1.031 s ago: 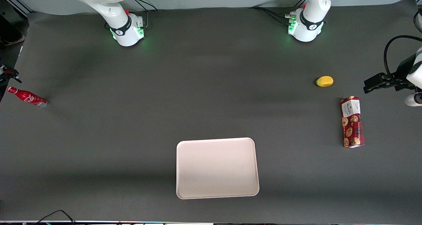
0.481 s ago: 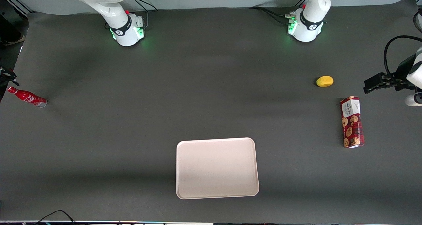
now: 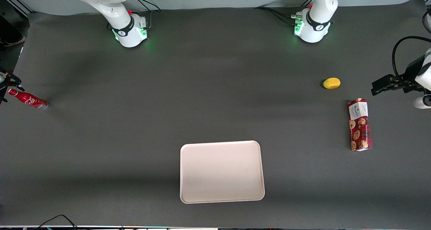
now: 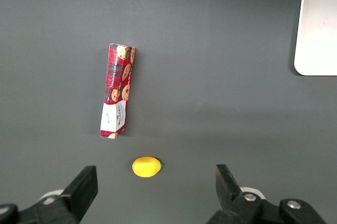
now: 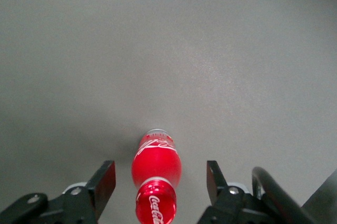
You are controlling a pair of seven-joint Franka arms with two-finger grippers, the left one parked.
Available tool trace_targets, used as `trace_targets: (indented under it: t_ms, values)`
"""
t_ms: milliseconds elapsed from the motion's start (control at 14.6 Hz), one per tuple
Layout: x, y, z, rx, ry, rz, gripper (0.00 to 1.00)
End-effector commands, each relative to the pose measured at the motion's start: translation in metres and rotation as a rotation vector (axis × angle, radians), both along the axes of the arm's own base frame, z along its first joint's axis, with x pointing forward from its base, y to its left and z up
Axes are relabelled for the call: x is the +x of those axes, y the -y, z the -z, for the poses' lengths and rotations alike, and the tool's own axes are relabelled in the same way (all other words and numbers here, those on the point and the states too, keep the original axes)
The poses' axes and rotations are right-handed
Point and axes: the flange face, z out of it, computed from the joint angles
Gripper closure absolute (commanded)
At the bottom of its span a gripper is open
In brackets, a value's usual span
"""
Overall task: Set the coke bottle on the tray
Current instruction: 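Lower the open right gripper around the bottle and close it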
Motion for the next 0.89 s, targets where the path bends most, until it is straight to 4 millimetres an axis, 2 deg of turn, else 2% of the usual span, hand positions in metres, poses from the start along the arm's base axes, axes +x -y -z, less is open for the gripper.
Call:
trace_targets:
  t_ms: [0,275,550,824]
  values:
    - [0.0004,0.0065,-0.0024,0.002,0.018,-0.014,0.24]
    - [-0.0037,0.0101,-0.0023,0.002,0.018,-0.016,0.25]
    - [-0.0027,0.0097,-0.0029,0.0,0.019,-0.019,0.47]
    - [-0.0006,0.0079,-0.0029,0.0,0.019,-0.024,0.79]
